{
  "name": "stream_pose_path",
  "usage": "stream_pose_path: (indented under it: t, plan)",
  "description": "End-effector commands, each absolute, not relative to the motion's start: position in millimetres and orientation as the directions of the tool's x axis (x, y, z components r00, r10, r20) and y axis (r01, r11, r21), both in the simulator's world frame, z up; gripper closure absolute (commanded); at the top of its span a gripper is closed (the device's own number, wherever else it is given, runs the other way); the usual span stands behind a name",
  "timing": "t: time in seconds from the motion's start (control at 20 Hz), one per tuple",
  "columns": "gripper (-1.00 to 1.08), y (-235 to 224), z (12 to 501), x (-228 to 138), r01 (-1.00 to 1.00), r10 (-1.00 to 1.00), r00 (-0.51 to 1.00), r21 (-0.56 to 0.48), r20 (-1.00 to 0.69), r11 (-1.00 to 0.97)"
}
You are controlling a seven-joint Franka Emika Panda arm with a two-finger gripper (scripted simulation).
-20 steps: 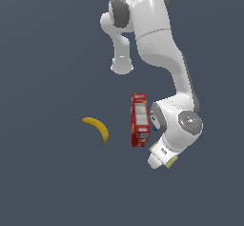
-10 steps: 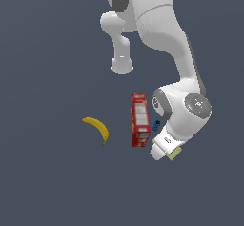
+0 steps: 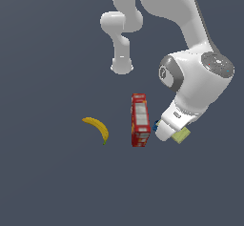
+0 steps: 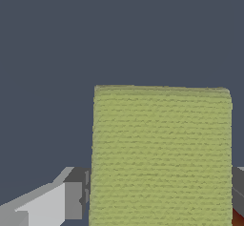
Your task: Pick up a designated object from a clutter of objects.
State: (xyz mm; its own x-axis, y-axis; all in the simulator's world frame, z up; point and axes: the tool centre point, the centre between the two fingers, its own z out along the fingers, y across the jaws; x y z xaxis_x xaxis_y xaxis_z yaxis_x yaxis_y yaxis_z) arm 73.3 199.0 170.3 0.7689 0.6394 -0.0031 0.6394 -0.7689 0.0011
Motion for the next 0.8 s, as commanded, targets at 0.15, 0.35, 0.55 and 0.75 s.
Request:
stream_pose_path:
  t: [0.15,0.35,0.55,0.75]
  plan:
    - [1.08,203,234,53,0.640,0.640,0.768,0.002,-0.002,-0.768]
    - [1.08,206,280,39,0.640,0.640,0.768,0.002,-0.001,-0.768]
    - [1.08,208,320,26,0.640,0.640,0.768,0.001,-0.001,-0.768]
    - [1.08,210,354,17,0.640,0.640,0.768,0.000,0.000,-0.768]
